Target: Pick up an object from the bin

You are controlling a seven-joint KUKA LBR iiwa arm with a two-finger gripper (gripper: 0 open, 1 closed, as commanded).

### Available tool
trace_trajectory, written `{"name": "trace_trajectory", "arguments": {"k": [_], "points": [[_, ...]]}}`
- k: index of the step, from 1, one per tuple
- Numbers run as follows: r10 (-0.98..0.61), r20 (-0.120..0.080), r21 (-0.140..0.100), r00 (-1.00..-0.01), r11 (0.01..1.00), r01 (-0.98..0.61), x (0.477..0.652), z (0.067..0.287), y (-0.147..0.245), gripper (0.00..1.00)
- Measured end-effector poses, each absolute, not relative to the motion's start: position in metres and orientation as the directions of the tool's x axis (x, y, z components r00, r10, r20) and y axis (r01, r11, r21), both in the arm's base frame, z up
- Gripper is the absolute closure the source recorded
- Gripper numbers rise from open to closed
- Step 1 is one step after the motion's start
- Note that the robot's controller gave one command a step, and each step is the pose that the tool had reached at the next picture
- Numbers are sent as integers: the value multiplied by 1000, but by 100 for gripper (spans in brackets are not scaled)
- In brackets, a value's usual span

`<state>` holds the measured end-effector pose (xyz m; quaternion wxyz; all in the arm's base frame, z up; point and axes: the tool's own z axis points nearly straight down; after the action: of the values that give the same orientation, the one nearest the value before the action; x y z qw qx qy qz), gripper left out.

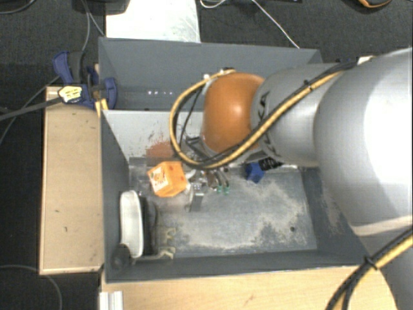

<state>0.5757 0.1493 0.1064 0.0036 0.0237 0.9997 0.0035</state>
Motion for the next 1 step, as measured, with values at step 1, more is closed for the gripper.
{"name": "trace_trajectory", "arguments": {"k": [1], "points": [[274,0,-1,-962,962,274,560,98,112,0]]}}
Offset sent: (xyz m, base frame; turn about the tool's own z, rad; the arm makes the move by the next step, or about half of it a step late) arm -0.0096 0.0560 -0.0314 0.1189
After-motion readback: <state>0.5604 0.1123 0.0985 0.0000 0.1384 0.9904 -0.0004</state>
